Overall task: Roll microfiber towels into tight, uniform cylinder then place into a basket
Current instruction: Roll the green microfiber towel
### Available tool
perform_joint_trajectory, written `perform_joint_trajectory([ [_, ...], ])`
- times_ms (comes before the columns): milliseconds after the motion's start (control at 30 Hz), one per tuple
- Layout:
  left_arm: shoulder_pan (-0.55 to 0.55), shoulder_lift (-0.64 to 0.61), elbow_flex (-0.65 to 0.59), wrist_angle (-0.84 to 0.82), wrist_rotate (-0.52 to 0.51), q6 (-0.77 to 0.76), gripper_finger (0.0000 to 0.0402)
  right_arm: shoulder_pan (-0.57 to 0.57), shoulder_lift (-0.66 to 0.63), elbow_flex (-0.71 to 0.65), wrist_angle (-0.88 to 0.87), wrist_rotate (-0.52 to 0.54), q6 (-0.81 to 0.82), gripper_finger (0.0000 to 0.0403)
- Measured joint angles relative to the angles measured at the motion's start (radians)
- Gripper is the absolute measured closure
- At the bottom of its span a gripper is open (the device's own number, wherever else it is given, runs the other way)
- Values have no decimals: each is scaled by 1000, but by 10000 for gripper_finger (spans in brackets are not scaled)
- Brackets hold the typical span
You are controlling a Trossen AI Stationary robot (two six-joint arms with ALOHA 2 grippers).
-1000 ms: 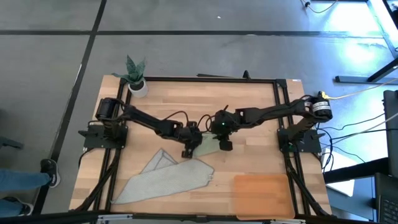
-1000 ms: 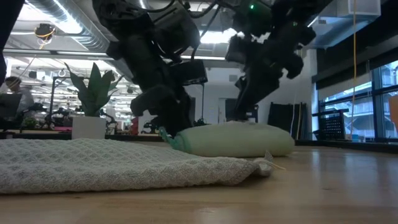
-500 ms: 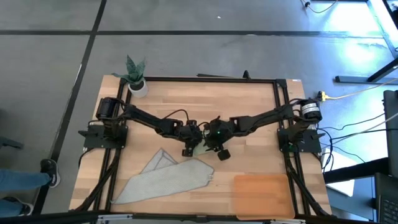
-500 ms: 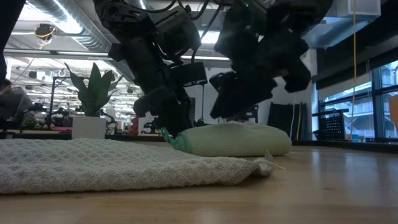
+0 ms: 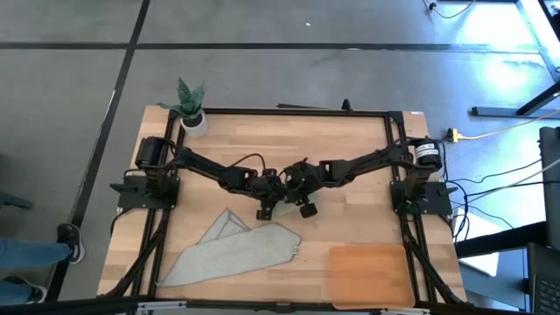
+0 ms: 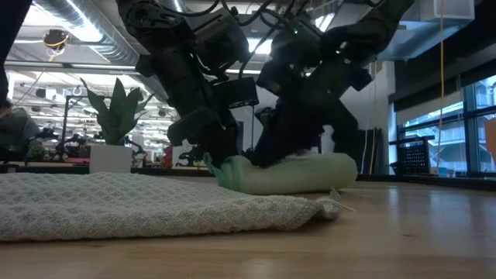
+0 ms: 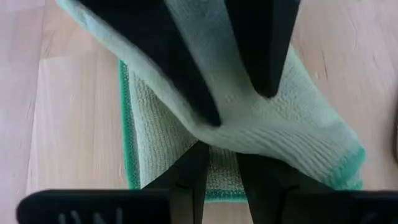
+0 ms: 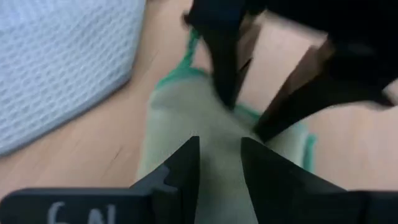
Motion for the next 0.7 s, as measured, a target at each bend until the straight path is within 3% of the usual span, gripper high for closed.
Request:
perform_joint_trajectory([
  [333,2,0,0,2,1,0,316,-43,-8,0,9,35,3,283],
  [533,10,0,0,2,5,0,316,-29,-91,0,-29,-144,7,283],
  [700,25,0,0,2,4,0,316,-18,-72,2,-31,-267,3,283],
])
